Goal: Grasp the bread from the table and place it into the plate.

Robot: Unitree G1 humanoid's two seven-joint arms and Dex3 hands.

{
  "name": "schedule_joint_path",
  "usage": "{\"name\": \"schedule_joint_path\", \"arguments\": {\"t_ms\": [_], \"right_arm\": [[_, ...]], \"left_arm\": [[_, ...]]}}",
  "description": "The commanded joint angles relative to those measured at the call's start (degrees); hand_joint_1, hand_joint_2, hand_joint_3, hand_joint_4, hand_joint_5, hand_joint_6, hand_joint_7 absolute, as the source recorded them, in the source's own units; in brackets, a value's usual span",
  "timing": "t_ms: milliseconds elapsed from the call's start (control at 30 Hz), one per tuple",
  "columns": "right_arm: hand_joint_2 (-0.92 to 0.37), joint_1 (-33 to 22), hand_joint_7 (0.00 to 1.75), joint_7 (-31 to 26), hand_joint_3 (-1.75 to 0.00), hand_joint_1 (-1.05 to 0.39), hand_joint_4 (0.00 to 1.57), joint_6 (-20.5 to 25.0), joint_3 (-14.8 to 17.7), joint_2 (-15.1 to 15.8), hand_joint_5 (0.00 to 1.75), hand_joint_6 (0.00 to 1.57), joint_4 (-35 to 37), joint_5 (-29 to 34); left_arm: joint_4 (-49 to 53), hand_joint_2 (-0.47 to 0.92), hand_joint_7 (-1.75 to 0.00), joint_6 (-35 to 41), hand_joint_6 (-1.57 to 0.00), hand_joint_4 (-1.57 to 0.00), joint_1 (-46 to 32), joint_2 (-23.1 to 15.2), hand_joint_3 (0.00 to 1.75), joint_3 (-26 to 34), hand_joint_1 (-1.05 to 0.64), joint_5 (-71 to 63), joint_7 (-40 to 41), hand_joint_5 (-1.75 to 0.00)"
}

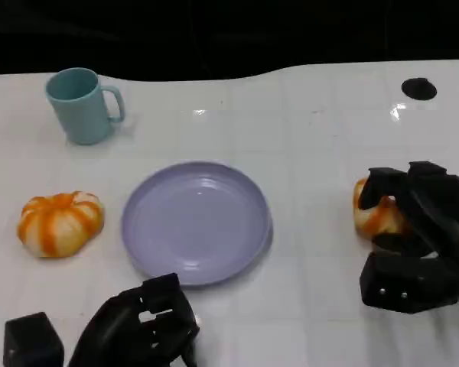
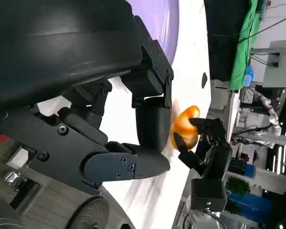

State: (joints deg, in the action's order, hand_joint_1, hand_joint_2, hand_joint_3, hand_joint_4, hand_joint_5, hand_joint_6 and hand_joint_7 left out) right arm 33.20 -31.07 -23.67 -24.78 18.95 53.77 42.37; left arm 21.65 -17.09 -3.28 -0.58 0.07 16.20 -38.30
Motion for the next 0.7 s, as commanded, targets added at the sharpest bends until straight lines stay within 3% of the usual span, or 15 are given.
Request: {"name": "schedule_joint_path", "arguments": {"t_ms": [33, 367, 467, 567, 700], "right_arm": [[-0.41, -0.41, 1.54, -1.39, -1.14, -0.07, 0.94, -2.37, 1.45, -0.37, 1.75, 0.83, -4.51, -2.11], [-0.24, -1.8, 1.56, 0.31, -1.42, -0.01, 1.0, -7.6, 1.31, -4.33, 1.75, 0.85, -12.96, -3.48], [-0.22, -0.66, 1.63, 0.29, -1.4, -0.05, 1.0, -8.66, 0.52, -5.98, 1.75, 0.81, -13.49, -2.42], [-0.23, 0.8, 1.57, 1.19, -1.35, -0.05, 0.98, -8.63, -0.36, -8.07, 1.75, 0.83, -12.77, -1.95], [-0.24, 2.74, 1.68, 1.9, -1.36, -0.06, 0.99, -8.0, -1.44, -10.81, 1.75, 0.79, -11.62, -1.42]], "left_arm": [[-0.83, 0.69, -1.42, 0.11, -0.75, -0.78, -0.6, -0.68, 0.62, 0.29, -0.57, 0.3, 0.49, -1.75], [-0.54, 0.69, -1.43, 0.43, -0.75, -0.77, -0.52, -0.85, 0.62, 0.45, -0.58, 0.52, 0.23, -1.75], [-0.32, 0.69, -1.42, 0.26, -0.75, -0.77, -0.38, -0.71, 0.62, 0.37, -0.58, 0.33, 0.38, -1.75], [0.13, 0.69, -1.43, -0.37, -0.75, -0.77, -0.33, -0.59, 0.62, 0.3, -0.58, 0.08, 0.41, -1.75], [0.22, 0.69, -1.42, -0.7, -0.76, -0.78, -0.53, -0.61, 0.63, 0.27, -0.58, 0.15, 0.11, -1.75]]}}
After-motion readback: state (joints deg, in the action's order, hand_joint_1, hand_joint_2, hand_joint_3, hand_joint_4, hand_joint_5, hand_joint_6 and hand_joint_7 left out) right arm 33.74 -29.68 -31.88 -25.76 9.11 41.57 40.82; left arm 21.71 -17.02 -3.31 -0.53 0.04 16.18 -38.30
